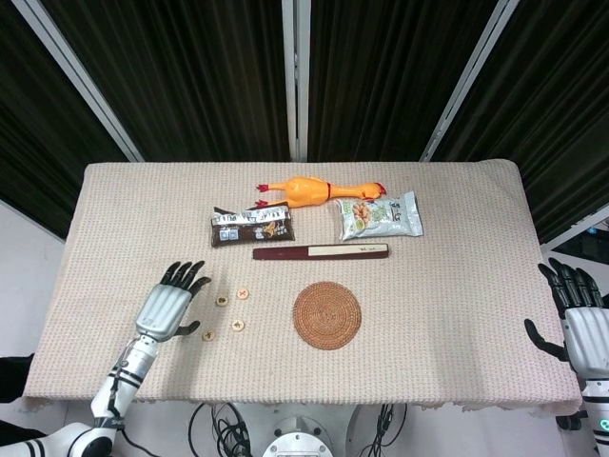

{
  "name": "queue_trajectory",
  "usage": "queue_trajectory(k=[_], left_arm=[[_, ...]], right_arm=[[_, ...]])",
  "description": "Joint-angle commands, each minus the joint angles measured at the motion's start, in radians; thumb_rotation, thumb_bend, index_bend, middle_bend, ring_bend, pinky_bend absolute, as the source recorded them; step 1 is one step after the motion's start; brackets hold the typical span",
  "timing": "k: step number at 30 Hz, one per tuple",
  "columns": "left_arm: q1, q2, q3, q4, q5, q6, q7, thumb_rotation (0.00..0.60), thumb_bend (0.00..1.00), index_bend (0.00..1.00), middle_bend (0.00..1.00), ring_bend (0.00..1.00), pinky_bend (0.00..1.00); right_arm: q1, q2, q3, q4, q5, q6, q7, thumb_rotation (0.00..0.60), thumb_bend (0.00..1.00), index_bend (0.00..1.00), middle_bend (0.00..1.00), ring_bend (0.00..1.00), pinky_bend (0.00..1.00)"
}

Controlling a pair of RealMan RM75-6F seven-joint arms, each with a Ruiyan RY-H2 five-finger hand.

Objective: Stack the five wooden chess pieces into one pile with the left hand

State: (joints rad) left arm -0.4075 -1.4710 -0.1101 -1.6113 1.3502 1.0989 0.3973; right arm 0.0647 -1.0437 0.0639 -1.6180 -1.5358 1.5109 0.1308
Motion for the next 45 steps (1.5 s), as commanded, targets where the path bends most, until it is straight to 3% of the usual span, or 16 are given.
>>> queue_trajectory(k=[1, 15, 31, 45], left_arm=[[-0.026, -0.051, -0.002, 0.076, -0.027, -0.043, -0.066, 0.600, 0.19, 0.27, 0.00, 0.00, 0.00], [-0.122, -0.141, -0.020, 0.213, -0.020, -0.122, -0.178, 0.600, 0.26, 0.32, 0.00, 0.00, 0.00], [-0.136, -0.140, -0.010, 0.211, -0.073, -0.119, -0.162, 0.600, 0.28, 0.45, 0.01, 0.00, 0.00], [-0.150, -0.152, -0.005, 0.230, -0.101, -0.120, -0.152, 0.600, 0.28, 0.47, 0.01, 0.00, 0.00]], right_arm=[[0.001, -0.004, 0.002, 0.001, 0.004, -0.002, -0.010, 0.600, 0.28, 0.00, 0.00, 0.00, 0.00], [0.007, -0.002, 0.006, 0.000, 0.016, -0.016, -0.005, 0.600, 0.28, 0.00, 0.00, 0.00, 0.00], [0.008, 0.000, 0.006, 0.000, 0.019, -0.020, -0.003, 0.600, 0.28, 0.00, 0.00, 0.00, 0.00], [0.010, 0.000, 0.006, -0.003, 0.024, -0.027, -0.009, 0.600, 0.28, 0.00, 0.00, 0.00, 0.00]])
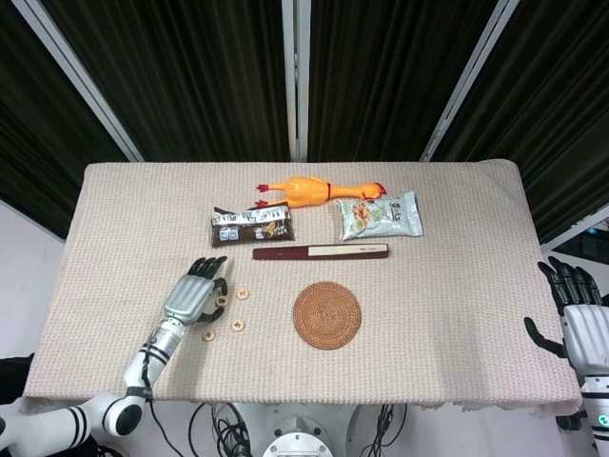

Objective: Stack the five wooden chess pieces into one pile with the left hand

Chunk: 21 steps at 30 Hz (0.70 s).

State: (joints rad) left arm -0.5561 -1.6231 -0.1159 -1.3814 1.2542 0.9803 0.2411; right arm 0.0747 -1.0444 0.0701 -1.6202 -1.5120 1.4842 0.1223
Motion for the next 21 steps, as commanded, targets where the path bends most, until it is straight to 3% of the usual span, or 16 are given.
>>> queue_trajectory(k=[1, 13, 21], left_arm=[[-0.002, 0.000, 0.001, 0.001, -0.008, -0.003, 0.006, 0.600, 0.28, 0.47, 0.01, 0.00, 0.00], [-0.009, 0.002, 0.000, -0.008, -0.020, 0.007, 0.011, 0.600, 0.28, 0.51, 0.02, 0.00, 0.00], [-0.025, 0.050, -0.031, -0.031, -0.060, 0.007, 0.043, 0.600, 0.28, 0.51, 0.02, 0.00, 0.00]], right_arm=[[0.000, 0.000, 0.000, -0.001, 0.000, -0.001, -0.001, 0.600, 0.28, 0.00, 0.00, 0.00, 0.00], [-0.002, -0.001, 0.000, 0.001, -0.003, 0.005, 0.002, 0.600, 0.28, 0.00, 0.00, 0.00, 0.00], [-0.001, 0.000, 0.002, 0.002, 0.002, 0.003, 0.007, 0.600, 0.28, 0.00, 0.00, 0.00, 0.00]])
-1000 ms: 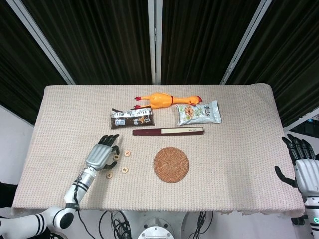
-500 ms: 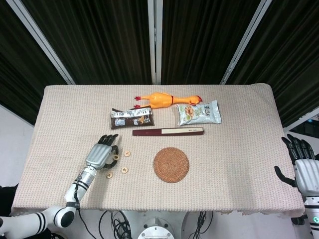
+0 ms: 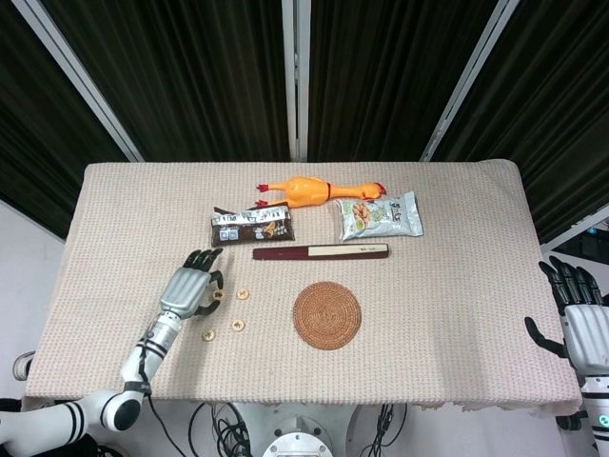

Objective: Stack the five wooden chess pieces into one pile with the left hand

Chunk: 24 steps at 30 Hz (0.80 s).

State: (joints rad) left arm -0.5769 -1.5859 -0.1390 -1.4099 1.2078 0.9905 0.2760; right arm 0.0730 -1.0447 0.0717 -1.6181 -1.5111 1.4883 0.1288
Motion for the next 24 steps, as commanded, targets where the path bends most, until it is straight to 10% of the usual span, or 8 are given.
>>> queue_trajectory(k=[1, 24], left_arm=[[-0.004, 0.020, -0.010, -0.002, -0.022, -0.006, 0.011, 0.600, 0.28, 0.51, 0.02, 0.00, 0.00], [-0.016, 0.026, -0.008, 0.077, -0.055, -0.041, -0.062, 0.600, 0.28, 0.51, 0.02, 0.00, 0.00]], right_arm=[[0.000, 0.001, 0.000, 0.000, 0.001, -0.001, 0.001, 0.600, 0.28, 0.00, 0.00, 0.00, 0.00], [0.008, 0.007, -0.003, -0.001, 0.004, -0.022, 0.003, 0.600, 0.28, 0.00, 0.00, 0.00, 0.00]])
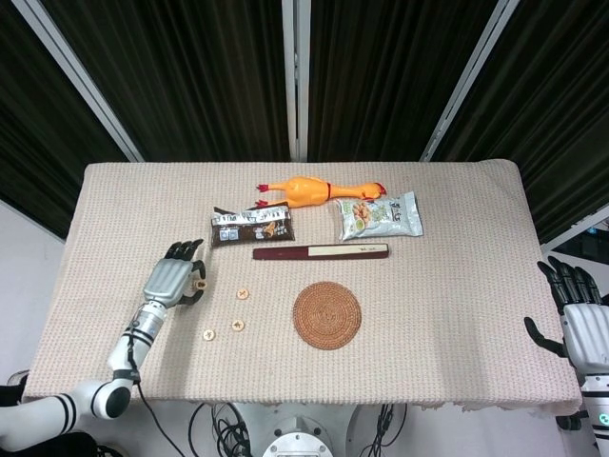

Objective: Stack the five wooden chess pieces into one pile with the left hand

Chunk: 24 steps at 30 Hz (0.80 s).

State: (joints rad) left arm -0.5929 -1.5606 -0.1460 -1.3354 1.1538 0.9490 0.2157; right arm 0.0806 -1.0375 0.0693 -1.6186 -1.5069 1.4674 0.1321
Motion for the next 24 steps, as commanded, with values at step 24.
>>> queue_trajectory(k=[24], left_arm=[[-0.008, 0.006, 0.004, 0.011, -0.015, -0.007, -0.013, 0.600, 0.29, 0.44, 0.02, 0.00, 0.00]], right_arm=[[0.002, -0.001, 0.004, -0.006, 0.015, -0.007, -0.009, 0.600, 0.28, 0.00, 0.00, 0.00, 0.00]])
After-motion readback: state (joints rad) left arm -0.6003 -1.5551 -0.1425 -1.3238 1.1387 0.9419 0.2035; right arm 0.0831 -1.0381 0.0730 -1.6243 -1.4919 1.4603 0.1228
